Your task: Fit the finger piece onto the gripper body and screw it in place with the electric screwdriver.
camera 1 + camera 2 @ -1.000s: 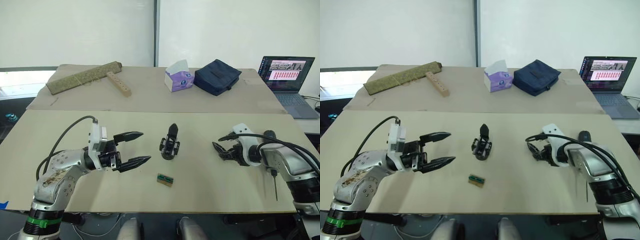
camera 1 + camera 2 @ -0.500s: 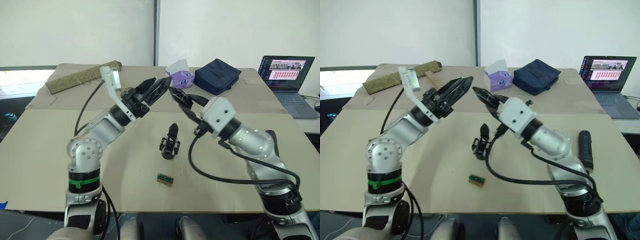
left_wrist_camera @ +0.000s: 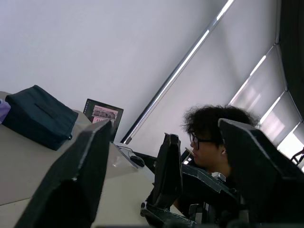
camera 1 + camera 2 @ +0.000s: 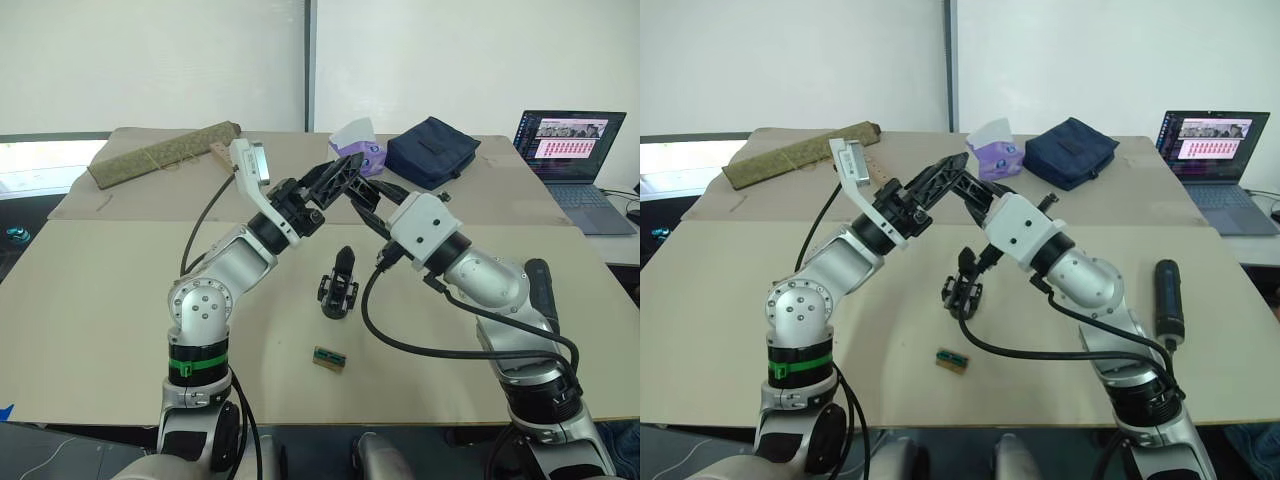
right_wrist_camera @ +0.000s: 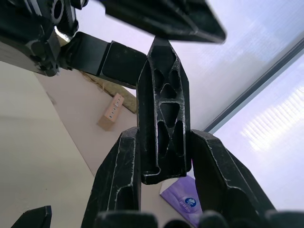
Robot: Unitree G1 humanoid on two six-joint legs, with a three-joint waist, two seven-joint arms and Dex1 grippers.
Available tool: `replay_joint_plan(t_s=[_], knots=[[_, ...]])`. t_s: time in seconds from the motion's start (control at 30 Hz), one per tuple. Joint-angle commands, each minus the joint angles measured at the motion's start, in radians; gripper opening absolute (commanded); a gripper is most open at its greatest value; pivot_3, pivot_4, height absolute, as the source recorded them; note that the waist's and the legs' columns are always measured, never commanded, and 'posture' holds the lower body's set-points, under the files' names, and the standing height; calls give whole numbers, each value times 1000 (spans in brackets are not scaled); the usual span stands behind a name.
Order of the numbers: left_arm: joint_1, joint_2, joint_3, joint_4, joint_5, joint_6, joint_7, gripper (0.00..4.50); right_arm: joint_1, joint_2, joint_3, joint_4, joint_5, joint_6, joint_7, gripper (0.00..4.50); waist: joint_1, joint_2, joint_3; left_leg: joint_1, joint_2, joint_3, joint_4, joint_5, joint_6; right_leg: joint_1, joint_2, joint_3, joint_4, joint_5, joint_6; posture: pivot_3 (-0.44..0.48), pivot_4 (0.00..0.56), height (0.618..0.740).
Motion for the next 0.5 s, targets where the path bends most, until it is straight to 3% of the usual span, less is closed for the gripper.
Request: replay_joint_plan(t_s=[0.03, 0.13, 0.27, 0.33, 0.43, 0.5], knots=[[3, -3, 0, -26, -21, 0, -14, 1630, -24, 9, -19, -18, -7, -22, -3, 1100, 0, 0, 0, 0, 0, 0, 0, 0, 0, 0, 0, 0, 0, 0, 0, 0, 150, 740], [-3, -15, 12, -23, -24, -17, -9, 154, -21, 8, -20, -18, -11, -21, 4, 1100, 0, 0, 0, 0, 0, 0, 0, 0, 0, 0, 0, 0, 0, 0, 0, 0, 150, 740], [1, -24, 29, -19, -48, -22, -12, 0, -20, 23, -46, -20, 10, -31, -6, 1099, 0, 0, 0, 0, 0, 0, 0, 0, 0, 0, 0, 0, 0, 0, 0, 0, 150, 740], [7, -36, 54, -13, -87, -27, -10, 0, -26, 28, -67, -25, 40, -27, 4, 2197, 1, 0, 0, 0, 0, 0, 0, 0, 0, 0, 0, 0, 0, 0, 0, 0, 150, 740], [1, -34, 90, -1, -129, -31, -12, 0, -27, 13, -108, -34, 107, -30, 57, 3163, 0, 0, 0, 0, 0, 0, 0, 0, 0, 0, 0, 0, 0, 0, 0, 0, 150, 740], [-12, 40, 96, 19, -149, 27, -66, 0, -32, -40, -183, -25, 211, -25, 146, 3891, 0, 0, 0, 0, 0, 0, 0, 0, 0, 0, 0, 0, 0, 0, 0, 0, 150, 740]])
